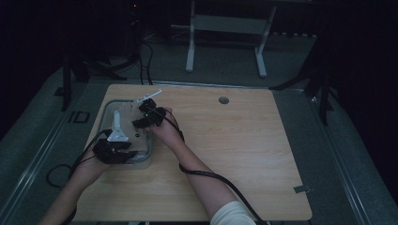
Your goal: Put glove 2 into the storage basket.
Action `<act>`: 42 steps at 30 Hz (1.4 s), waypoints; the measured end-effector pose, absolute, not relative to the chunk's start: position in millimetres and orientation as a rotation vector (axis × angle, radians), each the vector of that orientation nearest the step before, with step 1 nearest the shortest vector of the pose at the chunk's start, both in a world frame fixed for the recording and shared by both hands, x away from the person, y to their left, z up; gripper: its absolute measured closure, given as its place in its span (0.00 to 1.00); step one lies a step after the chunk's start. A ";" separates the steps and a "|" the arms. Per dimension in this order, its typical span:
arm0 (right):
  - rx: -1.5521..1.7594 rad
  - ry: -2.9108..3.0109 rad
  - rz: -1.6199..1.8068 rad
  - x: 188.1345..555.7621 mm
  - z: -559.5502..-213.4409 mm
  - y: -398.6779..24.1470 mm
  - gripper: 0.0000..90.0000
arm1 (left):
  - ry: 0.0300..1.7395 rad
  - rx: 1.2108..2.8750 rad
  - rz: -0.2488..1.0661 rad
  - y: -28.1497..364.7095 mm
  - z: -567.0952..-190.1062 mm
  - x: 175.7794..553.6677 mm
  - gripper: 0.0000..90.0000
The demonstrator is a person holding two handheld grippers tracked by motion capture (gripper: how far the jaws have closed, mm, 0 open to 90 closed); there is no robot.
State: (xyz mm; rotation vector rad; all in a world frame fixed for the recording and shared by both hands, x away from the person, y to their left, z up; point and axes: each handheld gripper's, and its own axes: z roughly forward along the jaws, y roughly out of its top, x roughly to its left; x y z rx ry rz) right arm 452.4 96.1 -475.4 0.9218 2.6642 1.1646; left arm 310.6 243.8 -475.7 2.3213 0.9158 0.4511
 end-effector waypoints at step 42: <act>0.794 2.578 1.172 413.3 -478.0 -41.2 0.19 | 0.779 2.057 0.297 151.0 -474.3 299.2 0.16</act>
